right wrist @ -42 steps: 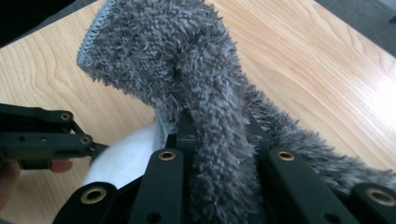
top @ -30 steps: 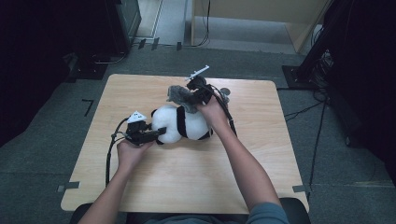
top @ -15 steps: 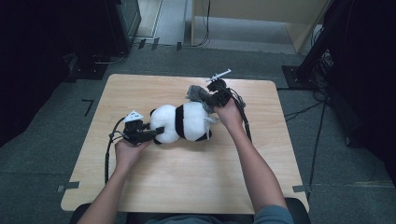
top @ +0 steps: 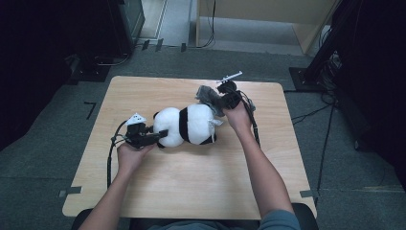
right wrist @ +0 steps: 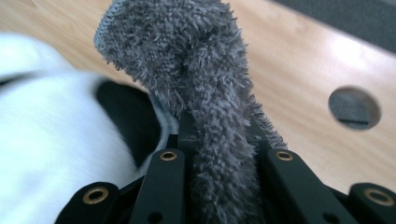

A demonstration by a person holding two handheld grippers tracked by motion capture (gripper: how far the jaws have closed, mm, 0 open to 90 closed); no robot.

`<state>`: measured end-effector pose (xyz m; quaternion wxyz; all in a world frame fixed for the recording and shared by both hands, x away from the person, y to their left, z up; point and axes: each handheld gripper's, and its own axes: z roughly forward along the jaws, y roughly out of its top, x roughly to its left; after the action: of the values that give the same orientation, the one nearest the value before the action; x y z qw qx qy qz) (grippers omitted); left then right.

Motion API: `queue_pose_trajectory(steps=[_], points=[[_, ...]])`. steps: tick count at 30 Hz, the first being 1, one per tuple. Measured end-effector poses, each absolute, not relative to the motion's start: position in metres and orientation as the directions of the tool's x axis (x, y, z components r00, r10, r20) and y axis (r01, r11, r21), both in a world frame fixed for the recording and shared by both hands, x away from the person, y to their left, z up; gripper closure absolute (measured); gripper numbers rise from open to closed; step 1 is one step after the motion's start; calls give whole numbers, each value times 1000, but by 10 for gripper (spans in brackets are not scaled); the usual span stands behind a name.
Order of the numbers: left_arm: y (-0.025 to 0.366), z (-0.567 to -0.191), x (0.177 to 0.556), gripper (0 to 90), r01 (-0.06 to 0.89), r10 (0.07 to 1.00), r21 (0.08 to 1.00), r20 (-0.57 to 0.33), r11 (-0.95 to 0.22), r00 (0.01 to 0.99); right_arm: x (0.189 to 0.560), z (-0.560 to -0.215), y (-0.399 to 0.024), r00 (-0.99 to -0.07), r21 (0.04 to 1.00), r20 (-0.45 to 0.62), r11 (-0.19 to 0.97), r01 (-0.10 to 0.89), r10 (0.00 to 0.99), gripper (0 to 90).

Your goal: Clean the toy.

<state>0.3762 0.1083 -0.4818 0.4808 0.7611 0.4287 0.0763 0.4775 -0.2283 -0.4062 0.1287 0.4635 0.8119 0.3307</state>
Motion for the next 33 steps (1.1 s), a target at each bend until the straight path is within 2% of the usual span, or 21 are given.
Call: queue_pose_trajectory(steps=[5, 10, 16, 23, 29, 33], points=[[107, -481, 375, 488, 583, 726, 795, -301, -166, 618, 473, -371, -208, -585, 704, 91, 364, 610, 806, 767], [107, -479, 374, 488, 578, 729, 798, -292, -171, 619, 468, -357, -166, -660, 711, 59, 433, 555, 749, 765], [106, -478, 373, 488, 579, 728, 798, -296, -167, 618, 467, -361, -111, -720, 689, 49, 498, 526, 693, 763], [107, -478, 373, 484, 577, 729, 799, -293, -169, 619, 462, -383, -68, -761, 630, 53, 570, 528, 647, 756], [107, -480, 374, 485, 586, 732, 793, -299, -166, 612, 464, -394, -73, -758, 625, 73, 562, 541, 648, 753], [108, -480, 375, 485, 590, 732, 791, -304, -163, 610, 466, -394, -88, -743, 602, 49, 574, 556, 668, 753]])
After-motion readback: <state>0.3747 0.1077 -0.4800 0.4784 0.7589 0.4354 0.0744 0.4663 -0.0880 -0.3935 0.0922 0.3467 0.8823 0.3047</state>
